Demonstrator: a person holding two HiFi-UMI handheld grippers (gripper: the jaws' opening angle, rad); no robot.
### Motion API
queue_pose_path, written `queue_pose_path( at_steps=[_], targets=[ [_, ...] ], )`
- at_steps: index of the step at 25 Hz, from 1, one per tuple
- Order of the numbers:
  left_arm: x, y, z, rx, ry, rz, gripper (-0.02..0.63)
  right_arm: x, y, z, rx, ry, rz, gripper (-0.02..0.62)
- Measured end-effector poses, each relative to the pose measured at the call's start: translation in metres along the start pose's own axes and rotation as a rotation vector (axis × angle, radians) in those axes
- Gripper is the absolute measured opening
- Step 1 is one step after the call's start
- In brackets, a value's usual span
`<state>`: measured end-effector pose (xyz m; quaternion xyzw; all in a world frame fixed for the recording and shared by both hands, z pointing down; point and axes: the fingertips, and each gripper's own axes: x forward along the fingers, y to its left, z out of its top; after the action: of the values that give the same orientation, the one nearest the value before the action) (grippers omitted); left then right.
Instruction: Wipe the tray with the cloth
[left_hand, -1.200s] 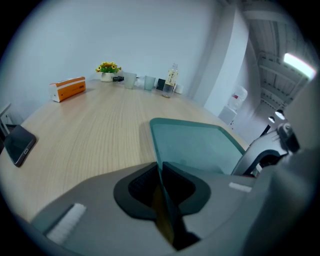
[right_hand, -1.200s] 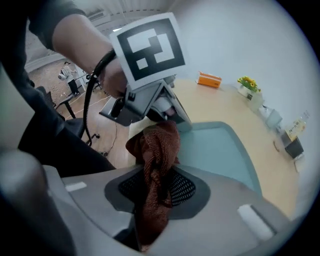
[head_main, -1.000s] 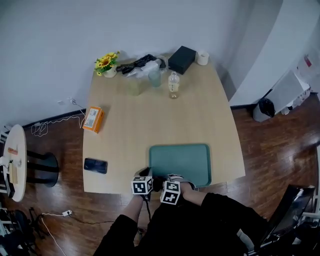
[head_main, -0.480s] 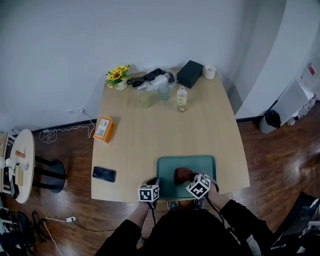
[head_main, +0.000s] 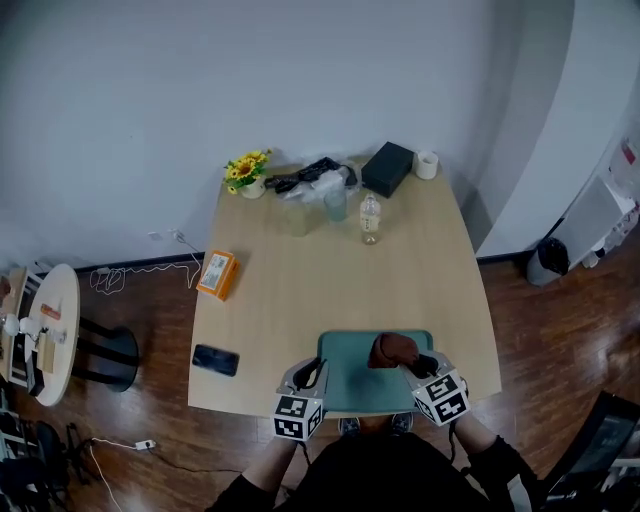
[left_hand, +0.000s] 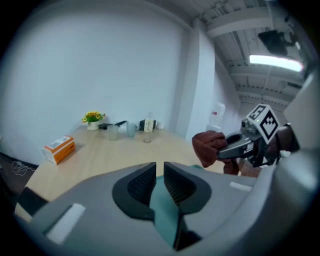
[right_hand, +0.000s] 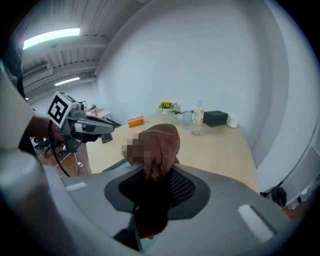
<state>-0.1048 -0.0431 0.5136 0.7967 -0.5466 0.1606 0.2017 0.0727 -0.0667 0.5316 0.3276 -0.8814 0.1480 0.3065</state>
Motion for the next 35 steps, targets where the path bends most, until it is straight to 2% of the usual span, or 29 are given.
queue_pose_path(
  at_steps=[4, 10, 12, 16, 19, 23, 25, 32, 35],
  targets=[
    [-0.026, -0.036, 0.034, 0.031, -0.085, -0.046, 0.029, -0.039, -0.009, 0.031, 0.023, -0.126, -0.042, 0.098],
    [-0.051, -0.054, 0.072, 0.049, -0.194, -0.049, 0.029, -0.092, -0.011, 0.062, 0.028, -0.302, -0.078, 0.098],
    [-0.049, -0.055, 0.076, 0.052, -0.199, -0.052, 0.029, -0.099, -0.009, 0.068, 0.013, -0.332, -0.086, 0.098],
    [-0.044, -0.055, 0.076, 0.008, -0.188, -0.052, 0.029, -0.098, -0.022, 0.071, -0.005, -0.349, -0.124, 0.098],
    [-0.044, -0.054, 0.073, 0.011, -0.184, -0.044, 0.029, -0.087, -0.066, 0.035, 0.046, -0.280, -0.198, 0.098],
    [-0.050, -0.049, 0.069, 0.020, -0.166, -0.025, 0.029, -0.080, -0.135, -0.036, 0.174, -0.143, -0.339, 0.098],
    [-0.052, -0.047, 0.068, 0.016, -0.159, -0.015, 0.029, -0.076, -0.156, -0.068, 0.233, -0.085, -0.383, 0.098],
    [-0.054, -0.051, 0.064, -0.004, -0.148, -0.038, 0.029, -0.010, -0.165, -0.189, 0.350, 0.216, -0.372, 0.104],
    [-0.055, -0.055, 0.066, -0.010, -0.168, -0.050, 0.029, 0.000, -0.165, -0.207, 0.382, 0.246, -0.394, 0.124]
  ],
)
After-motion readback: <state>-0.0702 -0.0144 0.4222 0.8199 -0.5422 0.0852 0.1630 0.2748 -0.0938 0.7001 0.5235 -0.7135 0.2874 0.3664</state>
